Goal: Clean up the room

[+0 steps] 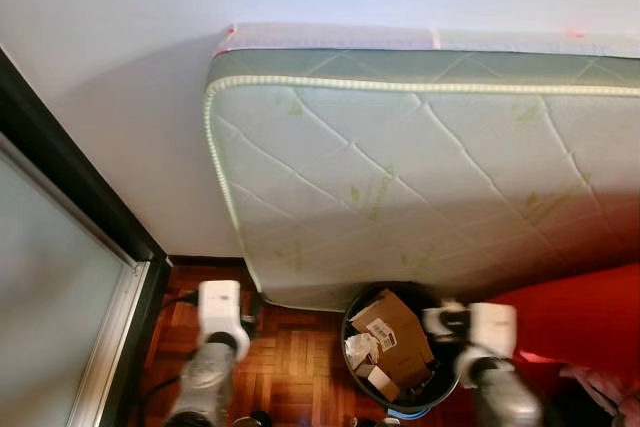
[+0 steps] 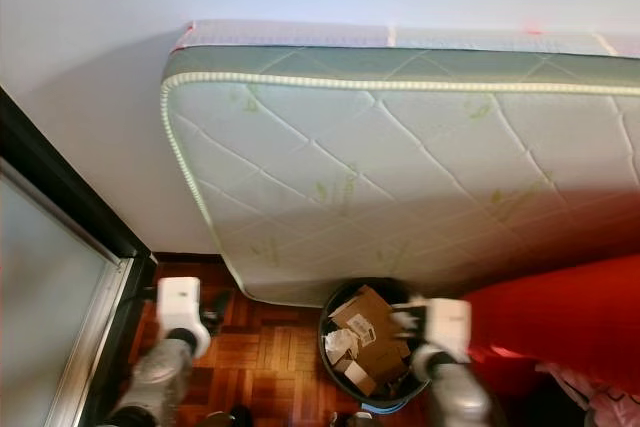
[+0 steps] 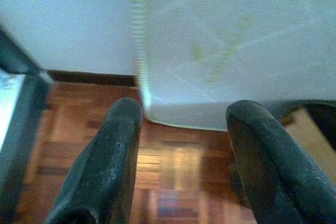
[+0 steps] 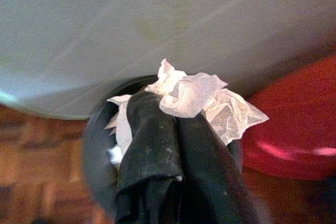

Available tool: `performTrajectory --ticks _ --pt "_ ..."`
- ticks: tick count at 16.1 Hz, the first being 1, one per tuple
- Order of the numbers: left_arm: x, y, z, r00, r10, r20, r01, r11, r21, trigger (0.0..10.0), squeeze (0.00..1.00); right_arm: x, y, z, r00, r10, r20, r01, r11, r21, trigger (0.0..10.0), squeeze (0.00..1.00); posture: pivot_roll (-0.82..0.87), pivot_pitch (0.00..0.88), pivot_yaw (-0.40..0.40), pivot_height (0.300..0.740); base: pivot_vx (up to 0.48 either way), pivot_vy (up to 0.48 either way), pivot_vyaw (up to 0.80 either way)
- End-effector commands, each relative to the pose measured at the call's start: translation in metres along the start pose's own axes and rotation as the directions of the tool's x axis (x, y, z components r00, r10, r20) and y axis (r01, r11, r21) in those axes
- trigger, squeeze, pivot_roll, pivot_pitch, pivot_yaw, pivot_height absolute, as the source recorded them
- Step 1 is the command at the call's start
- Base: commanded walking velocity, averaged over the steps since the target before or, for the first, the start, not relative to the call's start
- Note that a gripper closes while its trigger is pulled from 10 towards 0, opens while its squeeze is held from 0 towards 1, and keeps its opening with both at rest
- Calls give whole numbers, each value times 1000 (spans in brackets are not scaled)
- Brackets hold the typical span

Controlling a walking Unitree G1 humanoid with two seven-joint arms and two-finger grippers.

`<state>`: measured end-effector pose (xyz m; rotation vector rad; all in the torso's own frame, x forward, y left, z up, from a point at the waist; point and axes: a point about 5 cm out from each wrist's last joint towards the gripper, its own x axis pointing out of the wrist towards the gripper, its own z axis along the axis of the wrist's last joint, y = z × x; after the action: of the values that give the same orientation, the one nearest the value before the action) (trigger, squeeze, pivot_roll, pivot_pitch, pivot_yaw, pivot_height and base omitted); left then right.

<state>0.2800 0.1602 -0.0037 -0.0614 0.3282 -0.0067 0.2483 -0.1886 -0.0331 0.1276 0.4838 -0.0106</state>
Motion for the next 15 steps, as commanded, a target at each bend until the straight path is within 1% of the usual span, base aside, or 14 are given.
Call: performTrajectory --ticks 1,2,3,5,7,9,12,15 --pt "-5 6 -7 1000 15 -17 -15 1000 -4 10000 0 -1 -3 -2 1000 -18 -18 18 1000 -7 10000 0 -64 219 -39 692 0 0 0" --pt "-5 5 -7 1000 12 -18 -12 1000 -4 10000 0 7 13 7 1000 0 -2 0 1000 -12 10000 0 -64 217 -37 688 0 0 0" --pt "-5 5 -8 1000 10 -18 -10 1000 -5 10000 0 13 24 16 1000 12 13 -11 1000 -9 10000 0 -63 215 -37 688 0 0 0" --pt "-5 4 -8 1000 7 -20 -7 1000 -4 10000 0 16 31 19 1000 20 10 -20 1000 -20 10000 0 -62 213 -37 688 0 0 0" --pt "-6 3 -9 1000 4 -21 -4 1000 -4 10000 0 18 33 20 1000 21 -4 -21 1000 -17 10000 0 -62 213 -37 688 0 0 0" --pt "-6 3 -9 1000 1 -24 -2 1000 -5 10000 0 18 34 22 1000 20 1 -20 1000 -19 10000 0 -62 206 -35 668 0 0 0" --pt "-6 3 -10 1000 -4 -28 4 1000 -7 10000 0 17 33 22 1000 25 15 -25 999 -25 10000 0 -62 203 -36 668 0 0 0" --pt "-5 3 -10 999 -6 -32 6 1000 -9 10000 0 17 31 19 1000 24 -8 -24 999 -28 10000 0 -64 204 -36 663 0 0 0"
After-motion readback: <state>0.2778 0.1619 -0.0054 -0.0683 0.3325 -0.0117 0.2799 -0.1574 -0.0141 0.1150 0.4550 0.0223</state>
